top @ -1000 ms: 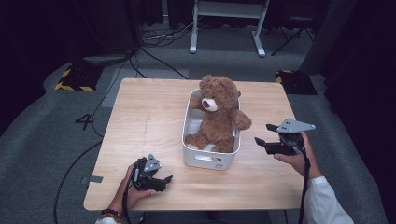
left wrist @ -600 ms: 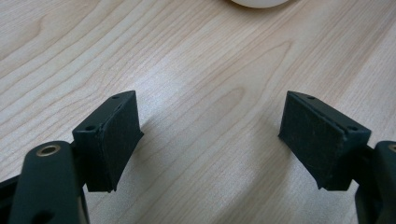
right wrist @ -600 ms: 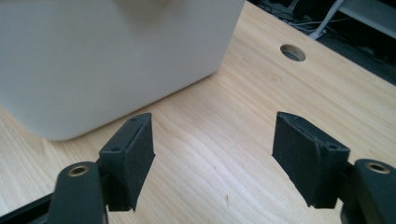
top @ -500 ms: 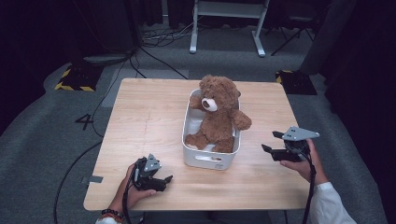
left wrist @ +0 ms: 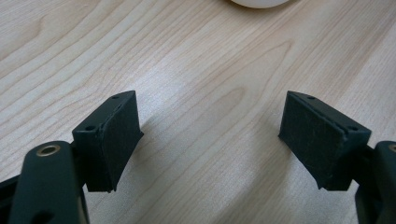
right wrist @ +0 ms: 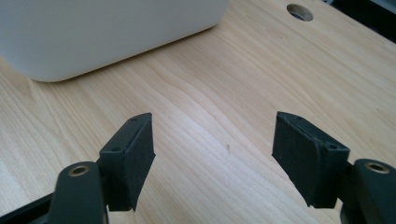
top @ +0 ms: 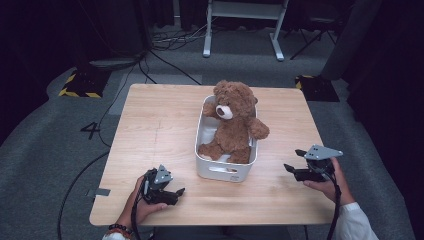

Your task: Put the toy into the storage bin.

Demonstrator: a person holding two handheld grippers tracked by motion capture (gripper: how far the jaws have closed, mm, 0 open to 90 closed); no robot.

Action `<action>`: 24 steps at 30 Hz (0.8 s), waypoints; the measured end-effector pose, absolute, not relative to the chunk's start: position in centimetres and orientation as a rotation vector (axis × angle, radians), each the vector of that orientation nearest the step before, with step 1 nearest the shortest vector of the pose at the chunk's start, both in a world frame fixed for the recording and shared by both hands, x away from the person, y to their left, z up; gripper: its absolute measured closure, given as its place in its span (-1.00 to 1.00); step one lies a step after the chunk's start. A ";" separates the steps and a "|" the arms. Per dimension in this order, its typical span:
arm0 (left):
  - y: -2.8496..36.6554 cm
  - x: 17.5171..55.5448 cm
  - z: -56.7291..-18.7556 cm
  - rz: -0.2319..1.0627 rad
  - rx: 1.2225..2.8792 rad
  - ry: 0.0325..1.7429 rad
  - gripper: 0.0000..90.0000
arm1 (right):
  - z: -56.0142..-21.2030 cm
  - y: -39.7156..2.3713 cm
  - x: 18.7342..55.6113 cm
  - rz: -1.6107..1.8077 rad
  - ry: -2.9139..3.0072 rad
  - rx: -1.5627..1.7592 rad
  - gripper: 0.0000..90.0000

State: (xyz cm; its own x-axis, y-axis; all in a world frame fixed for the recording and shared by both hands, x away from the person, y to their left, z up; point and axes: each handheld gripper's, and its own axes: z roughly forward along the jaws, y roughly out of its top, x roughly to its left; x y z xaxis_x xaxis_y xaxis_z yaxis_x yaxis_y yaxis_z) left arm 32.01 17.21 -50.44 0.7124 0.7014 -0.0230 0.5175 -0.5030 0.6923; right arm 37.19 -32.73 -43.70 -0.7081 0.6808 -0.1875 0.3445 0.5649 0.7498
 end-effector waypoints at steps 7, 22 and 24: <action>17.2 32.0 -50.4 0.341 2.220 0.922 -0.55 | -44.8 -33.3 36.5 0.959 2.362 0.823 -0.35; 17.2 32.0 -50.4 0.341 2.220 0.922 -0.55 | -47.7 -35.8 35.3 0.927 2.400 0.939 -0.40; 17.2 32.0 -50.4 0.341 2.220 0.921 -0.55 | -48.0 -36.2 35.2 0.929 2.398 0.951 -0.40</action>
